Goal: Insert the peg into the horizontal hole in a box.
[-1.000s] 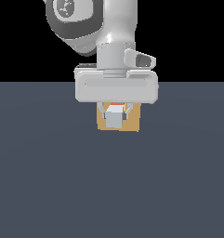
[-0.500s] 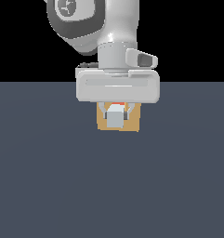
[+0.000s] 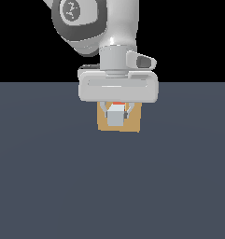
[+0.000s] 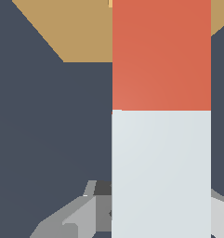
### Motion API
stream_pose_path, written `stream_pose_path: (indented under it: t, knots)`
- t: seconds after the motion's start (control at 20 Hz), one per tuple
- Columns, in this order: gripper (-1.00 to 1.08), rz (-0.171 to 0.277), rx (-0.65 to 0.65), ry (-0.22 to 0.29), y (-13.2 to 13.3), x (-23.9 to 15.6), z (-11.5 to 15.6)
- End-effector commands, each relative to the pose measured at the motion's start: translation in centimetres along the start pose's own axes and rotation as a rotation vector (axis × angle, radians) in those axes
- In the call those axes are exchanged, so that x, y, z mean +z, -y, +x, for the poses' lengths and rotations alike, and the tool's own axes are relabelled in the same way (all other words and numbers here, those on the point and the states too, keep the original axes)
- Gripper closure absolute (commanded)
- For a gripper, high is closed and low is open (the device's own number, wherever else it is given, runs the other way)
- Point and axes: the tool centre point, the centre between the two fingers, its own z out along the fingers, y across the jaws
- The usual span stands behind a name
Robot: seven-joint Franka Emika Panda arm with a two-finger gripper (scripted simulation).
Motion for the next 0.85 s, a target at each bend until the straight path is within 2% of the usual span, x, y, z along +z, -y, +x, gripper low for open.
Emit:
stream_pose_path:
  t: [0.0,0.4,0.6,0.8]
  knots:
    - [1.08,-0.003,-0.002,-0.001,0.0,-0.2,1.6]
    - [1.08,-0.005,-0.002,-0.002,-0.1,-0.3,7.1]
    - [1.08,-0.005,-0.002,-0.002,-0.1,-0.3,8.1]
    - [1.08,-0.005,-0.002,-0.002,-0.2,-0.3,7.9]
